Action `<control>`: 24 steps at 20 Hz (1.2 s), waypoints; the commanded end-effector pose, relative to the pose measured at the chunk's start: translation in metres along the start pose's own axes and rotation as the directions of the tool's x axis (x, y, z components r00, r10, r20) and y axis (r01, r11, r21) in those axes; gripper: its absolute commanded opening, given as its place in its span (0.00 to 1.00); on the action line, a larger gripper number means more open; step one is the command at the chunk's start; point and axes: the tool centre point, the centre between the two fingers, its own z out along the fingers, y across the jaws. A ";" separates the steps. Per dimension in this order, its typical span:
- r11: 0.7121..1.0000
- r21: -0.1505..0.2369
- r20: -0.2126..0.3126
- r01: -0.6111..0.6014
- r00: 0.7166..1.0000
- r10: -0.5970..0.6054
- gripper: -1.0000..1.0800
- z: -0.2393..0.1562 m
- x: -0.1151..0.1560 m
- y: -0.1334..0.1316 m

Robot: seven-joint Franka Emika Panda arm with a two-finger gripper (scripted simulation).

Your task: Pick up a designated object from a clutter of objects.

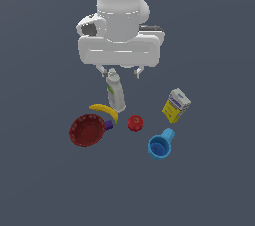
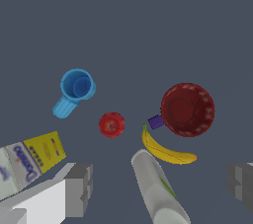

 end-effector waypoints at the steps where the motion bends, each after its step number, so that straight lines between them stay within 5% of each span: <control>1: 1.000 0.000 0.000 0.000 1.000 0.000 0.62 0.000 0.000 0.000; 24: 0.999 0.016 0.022 0.044 0.999 -0.044 0.62 0.023 0.019 -0.013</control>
